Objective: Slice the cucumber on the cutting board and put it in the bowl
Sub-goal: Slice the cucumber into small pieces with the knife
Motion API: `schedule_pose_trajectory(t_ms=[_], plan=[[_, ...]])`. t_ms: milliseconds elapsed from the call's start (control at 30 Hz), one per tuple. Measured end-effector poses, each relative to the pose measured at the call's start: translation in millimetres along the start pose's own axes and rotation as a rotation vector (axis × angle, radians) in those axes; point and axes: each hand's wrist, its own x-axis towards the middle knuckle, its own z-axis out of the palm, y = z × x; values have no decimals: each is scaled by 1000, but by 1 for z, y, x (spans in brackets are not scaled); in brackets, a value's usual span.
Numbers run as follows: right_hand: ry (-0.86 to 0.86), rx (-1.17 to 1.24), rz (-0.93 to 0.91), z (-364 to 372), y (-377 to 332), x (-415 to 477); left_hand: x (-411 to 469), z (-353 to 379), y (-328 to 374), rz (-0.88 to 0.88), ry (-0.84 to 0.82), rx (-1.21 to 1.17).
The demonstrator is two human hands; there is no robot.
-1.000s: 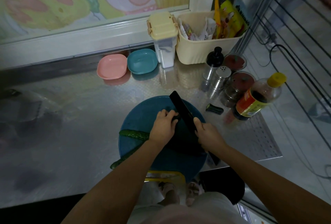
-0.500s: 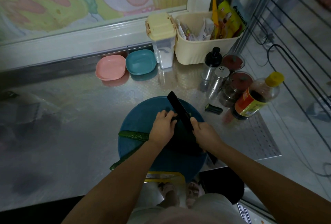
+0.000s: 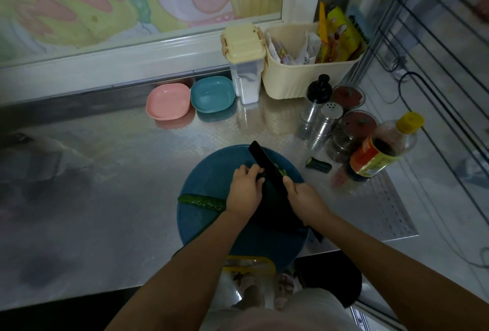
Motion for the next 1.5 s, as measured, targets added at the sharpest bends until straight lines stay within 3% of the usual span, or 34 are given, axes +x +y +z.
schedule_pose_trajectory(t_ms=[333,1033,1500], plan=[[20,135,20,-4,4,-8,0,-1,-2,31,20,-12],[-19,-22,12,4,-7,5,0,1,-3,54,30,-23],[-15,111,88,-4,0,-4,-1,-6,-16,132,-36,-63]])
